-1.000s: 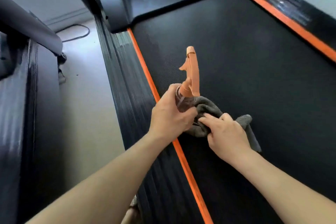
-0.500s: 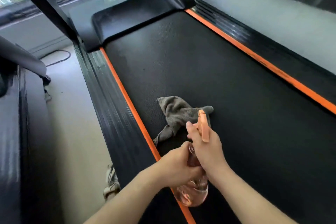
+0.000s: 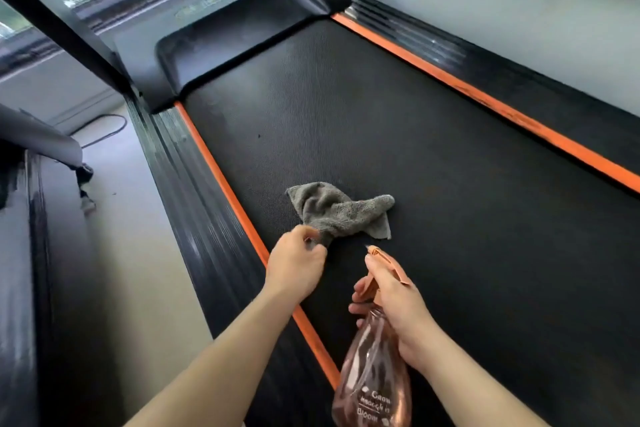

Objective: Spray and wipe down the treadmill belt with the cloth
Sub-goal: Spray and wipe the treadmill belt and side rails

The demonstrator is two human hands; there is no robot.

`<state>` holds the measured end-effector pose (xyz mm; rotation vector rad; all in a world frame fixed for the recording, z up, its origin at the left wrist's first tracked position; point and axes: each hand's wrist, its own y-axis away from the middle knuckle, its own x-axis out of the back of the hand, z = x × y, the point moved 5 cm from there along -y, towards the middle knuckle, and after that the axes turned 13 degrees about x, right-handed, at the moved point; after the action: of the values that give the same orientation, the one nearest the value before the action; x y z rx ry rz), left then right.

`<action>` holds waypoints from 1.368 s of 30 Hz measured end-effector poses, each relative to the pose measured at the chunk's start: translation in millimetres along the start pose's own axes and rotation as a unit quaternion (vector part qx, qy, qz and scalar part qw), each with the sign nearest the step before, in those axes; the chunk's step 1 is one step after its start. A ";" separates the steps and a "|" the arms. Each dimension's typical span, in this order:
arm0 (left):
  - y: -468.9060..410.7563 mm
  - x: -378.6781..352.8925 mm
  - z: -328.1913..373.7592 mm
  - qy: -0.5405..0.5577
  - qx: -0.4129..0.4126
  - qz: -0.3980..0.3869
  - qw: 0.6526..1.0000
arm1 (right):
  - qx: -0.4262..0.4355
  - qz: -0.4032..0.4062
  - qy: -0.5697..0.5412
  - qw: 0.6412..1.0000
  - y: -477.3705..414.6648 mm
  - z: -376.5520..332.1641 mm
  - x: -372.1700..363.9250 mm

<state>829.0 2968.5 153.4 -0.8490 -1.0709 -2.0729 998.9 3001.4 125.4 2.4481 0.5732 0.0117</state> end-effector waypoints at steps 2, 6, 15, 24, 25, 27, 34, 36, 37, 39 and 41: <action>-28.9 -9.5 1.1 0.034 0.027 -0.007 0.999 | 0.015 0.007 0.022 1.000 -10.1 -2.9 2.0; -60.5 -30.9 -5.0 0.126 0.145 -0.019 0.981 | -0.015 -0.011 -0.010 1.000 -19.5 -10.9 4.1; -54.1 -9.8 7.7 0.395 0.084 -0.143 0.903 | -0.028 -0.064 -0.020 0.997 -17.8 -17.5 0.2; -10.6 5.8 19.9 0.532 0.049 -0.335 0.776 | 0.024 -0.119 -0.030 0.992 7.6 -25.7 6.8; -6.1 5.4 20.0 0.528 0.043 -0.328 0.782 | 0.033 -0.125 -0.033 0.991 10.0 -27.8 8.4; 2.1 1.4 19.2 0.484 0.027 -0.330 0.810 | 0.049 -0.146 -0.027 0.988 14.1 -31.2 10.2; 31.3 -40.6 17.5 0.350 0.037 -0.484 0.801 | 0.084 -0.145 0.000 0.986 18.6 -34.9 7.7; 40.2 -49.0 20.5 0.389 0.053 -0.492 0.777 | 0.068 -0.161 -0.034 0.984 19.4 -33.3 1.7; 41.6 -50.2 22.8 0.412 0.060 -0.479 0.773 | 0.061 -0.159 -0.048 0.984 19.2 -32.9 -0.4; 36.7 -53.4 24.4 0.439 0.069 -0.436 0.783 | 0.056 -0.139 -0.054 0.987 17.7 -30.1 -2.5; 30.6 -51.0 28.4 0.476 0.078 -0.397 0.781 | 0.080 -0.130 -0.016 0.988 14.3 -27.2 -2.7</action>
<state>889.4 2991.4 140.1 0.8879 -1.0142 -2.4798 998.2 3005.6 155.9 2.5025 0.9055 -0.1854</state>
